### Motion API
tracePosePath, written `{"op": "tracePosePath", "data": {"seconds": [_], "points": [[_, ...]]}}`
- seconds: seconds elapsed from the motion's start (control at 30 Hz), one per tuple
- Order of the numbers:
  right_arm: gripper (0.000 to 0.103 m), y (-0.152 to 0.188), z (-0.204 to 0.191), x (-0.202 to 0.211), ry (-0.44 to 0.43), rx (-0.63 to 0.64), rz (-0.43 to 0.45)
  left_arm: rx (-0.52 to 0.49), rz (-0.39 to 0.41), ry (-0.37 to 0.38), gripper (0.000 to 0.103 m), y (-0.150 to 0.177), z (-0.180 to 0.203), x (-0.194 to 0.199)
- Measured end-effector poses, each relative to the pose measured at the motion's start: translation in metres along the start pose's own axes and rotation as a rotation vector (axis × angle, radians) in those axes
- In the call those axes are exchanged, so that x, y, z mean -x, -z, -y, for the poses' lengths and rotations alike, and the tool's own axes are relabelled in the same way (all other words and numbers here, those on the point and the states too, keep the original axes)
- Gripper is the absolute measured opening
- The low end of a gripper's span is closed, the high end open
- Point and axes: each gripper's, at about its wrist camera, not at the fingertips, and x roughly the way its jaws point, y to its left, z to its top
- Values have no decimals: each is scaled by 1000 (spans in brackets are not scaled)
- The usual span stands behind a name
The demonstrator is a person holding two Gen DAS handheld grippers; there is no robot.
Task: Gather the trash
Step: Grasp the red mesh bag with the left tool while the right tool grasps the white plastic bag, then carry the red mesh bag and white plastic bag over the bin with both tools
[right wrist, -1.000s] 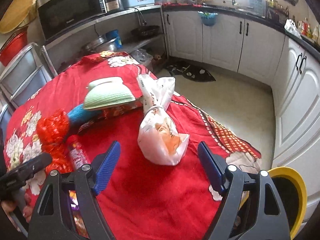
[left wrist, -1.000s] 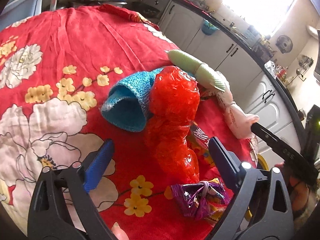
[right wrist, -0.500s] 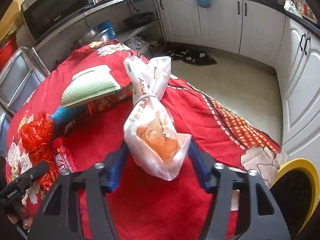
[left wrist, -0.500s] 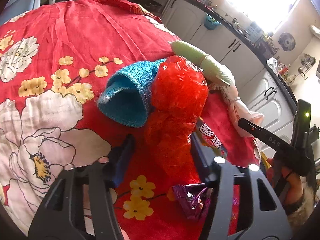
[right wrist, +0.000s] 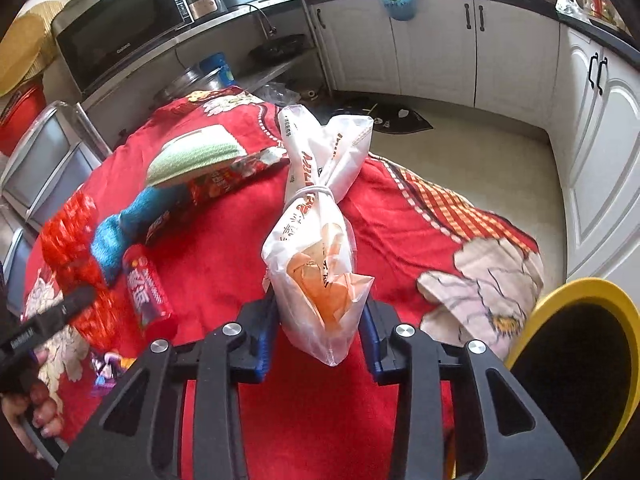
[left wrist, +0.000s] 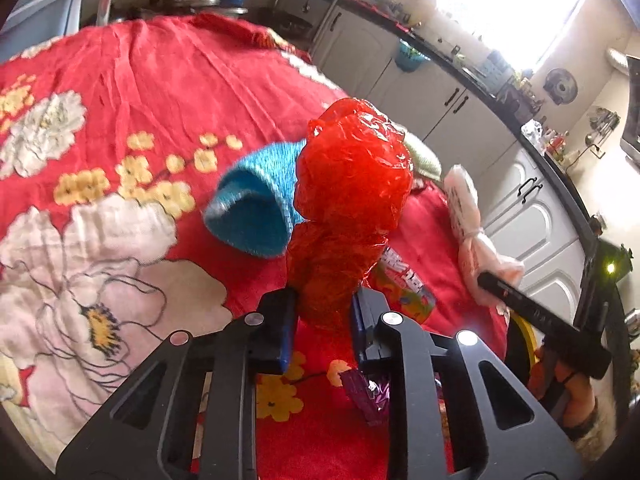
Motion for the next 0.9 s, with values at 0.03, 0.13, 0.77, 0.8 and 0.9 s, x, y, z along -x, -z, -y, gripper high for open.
{"op": "tracePosePath", "data": {"seconds": [0.03, 0.13, 0.77, 0.8, 0.9], "points": [[33, 3, 0, 3, -3, 3, 2, -6, 16, -8, 16, -1, 0, 5], [32, 9, 0, 9, -10, 10, 7, -13, 43, -15, 16, -3, 0, 15], [30, 52, 2, 51, -33, 2, 20, -94, 96, 1, 16, 3, 27, 49], [30, 54, 2, 54, -33, 0, 23, -99, 97, 4, 16, 3, 30, 50], [30, 58, 5, 64, -34, -5, 33, -115, 100, 16, 16, 4, 38, 52]]}}
